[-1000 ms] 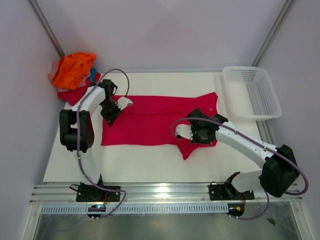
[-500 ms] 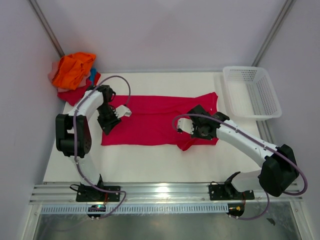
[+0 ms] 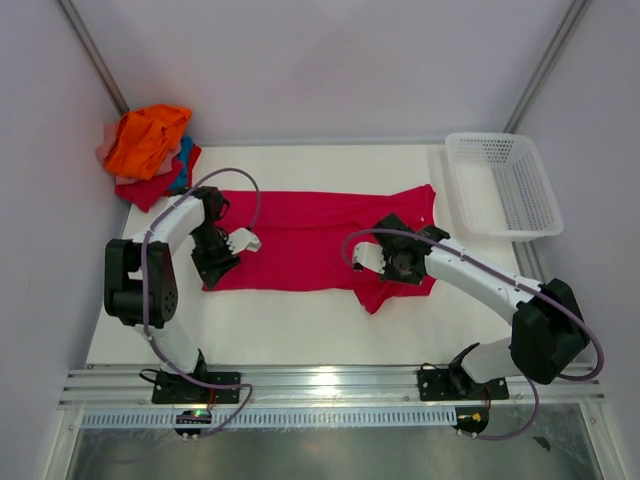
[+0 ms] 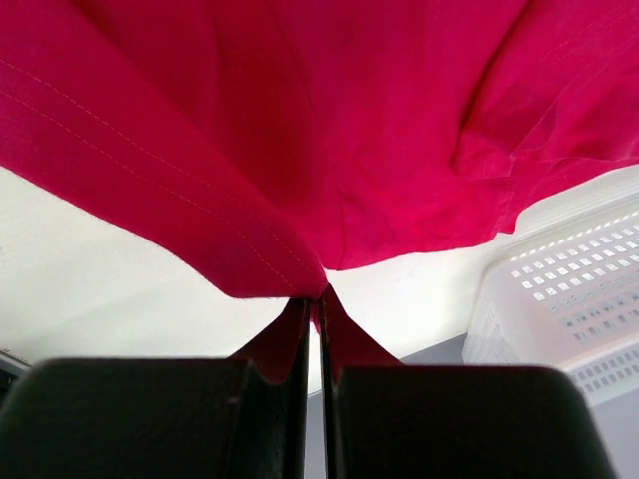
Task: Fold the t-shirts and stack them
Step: Grap the side of the flattened tshirt closest away from the robot with both arms
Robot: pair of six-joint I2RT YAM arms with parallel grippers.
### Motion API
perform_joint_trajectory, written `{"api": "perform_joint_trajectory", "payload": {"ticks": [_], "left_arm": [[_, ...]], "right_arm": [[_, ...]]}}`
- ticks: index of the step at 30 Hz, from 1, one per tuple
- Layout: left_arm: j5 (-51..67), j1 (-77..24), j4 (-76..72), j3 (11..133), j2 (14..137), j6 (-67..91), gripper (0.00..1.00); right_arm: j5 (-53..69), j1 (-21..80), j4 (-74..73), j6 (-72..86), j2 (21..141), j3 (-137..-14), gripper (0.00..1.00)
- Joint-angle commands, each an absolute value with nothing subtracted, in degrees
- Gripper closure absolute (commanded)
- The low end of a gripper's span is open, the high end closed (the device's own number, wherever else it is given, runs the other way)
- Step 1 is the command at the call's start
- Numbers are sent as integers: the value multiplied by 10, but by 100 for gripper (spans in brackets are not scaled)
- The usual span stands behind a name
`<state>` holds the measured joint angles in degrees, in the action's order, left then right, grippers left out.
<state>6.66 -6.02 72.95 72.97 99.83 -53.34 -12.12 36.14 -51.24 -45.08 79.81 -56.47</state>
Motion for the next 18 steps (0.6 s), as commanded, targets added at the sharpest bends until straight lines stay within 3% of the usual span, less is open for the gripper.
{"api": "perform_joint_trajectory", "payload": {"ticks": [1, 18], "left_arm": [[55, -59, 692, 708, 1006, -524, 53], [54, -61, 642, 680, 1012, -533, 54]], "right_arm": [[-119, 360, -506, -452, 808, -585, 97], [-109, 361, -518, -432, 817, -591, 97]]}}
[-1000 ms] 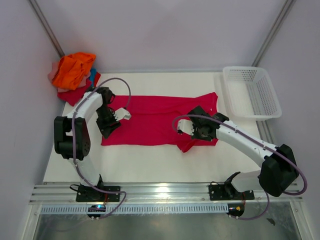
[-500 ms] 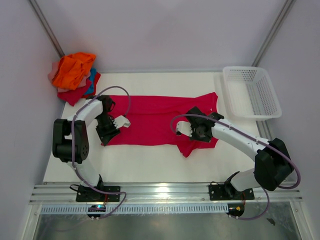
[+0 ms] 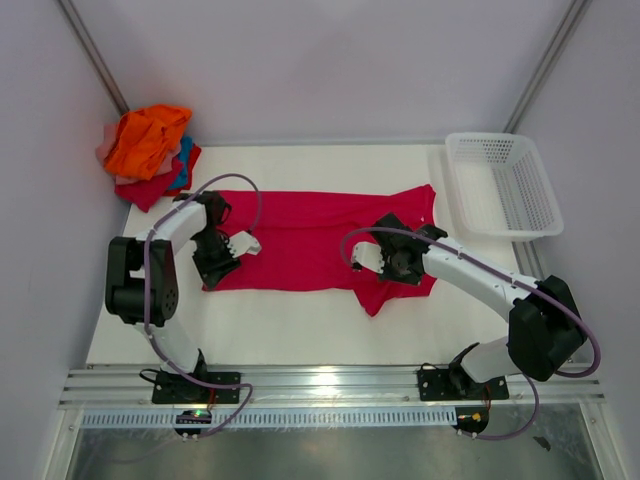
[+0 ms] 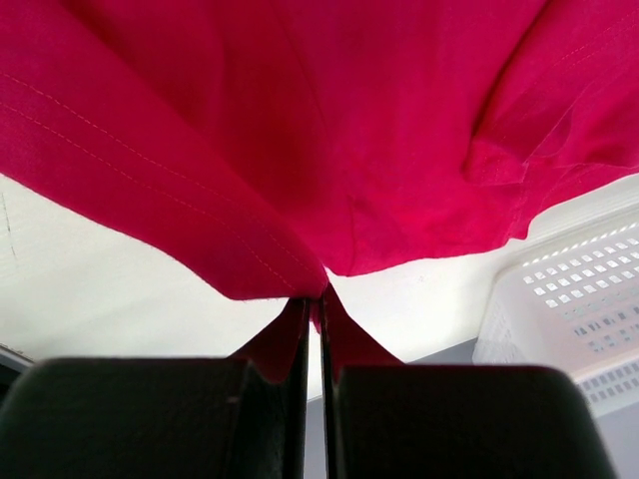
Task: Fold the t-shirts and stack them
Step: Grap the side of the flattened tshirt closest away from the robot with both arms
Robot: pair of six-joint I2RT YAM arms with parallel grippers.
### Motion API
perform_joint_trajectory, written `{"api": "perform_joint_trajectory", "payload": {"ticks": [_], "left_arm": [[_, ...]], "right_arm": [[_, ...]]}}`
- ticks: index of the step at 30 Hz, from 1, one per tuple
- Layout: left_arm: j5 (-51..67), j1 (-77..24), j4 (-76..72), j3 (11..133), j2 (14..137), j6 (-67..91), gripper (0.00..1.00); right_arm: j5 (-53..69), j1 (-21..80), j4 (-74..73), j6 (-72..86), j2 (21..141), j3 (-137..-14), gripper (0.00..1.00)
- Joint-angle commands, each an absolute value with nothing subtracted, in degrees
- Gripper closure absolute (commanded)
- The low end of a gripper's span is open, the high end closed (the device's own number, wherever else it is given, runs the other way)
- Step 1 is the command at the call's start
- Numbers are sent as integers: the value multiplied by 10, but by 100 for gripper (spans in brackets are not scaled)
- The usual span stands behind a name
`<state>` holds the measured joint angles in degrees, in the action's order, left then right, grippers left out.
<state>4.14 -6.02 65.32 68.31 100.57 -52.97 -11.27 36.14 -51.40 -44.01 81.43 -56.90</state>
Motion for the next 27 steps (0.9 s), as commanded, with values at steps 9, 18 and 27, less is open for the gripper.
{"api": "perform_joint_trajectory", "payload": {"ticks": [9, 18, 27], "left_arm": [[103, -72, 669, 680, 1020, -509, 55], [108, -80, 651, 655, 1023, -493, 56], [96, -79, 636, 672, 1025, -488, 57]], "right_arm": [[-103, 361, -517, -429, 824, -592, 97], [-99, 360, -518, -427, 830, -595, 97], [-97, 360, -525, -425, 830, -599, 97]]}}
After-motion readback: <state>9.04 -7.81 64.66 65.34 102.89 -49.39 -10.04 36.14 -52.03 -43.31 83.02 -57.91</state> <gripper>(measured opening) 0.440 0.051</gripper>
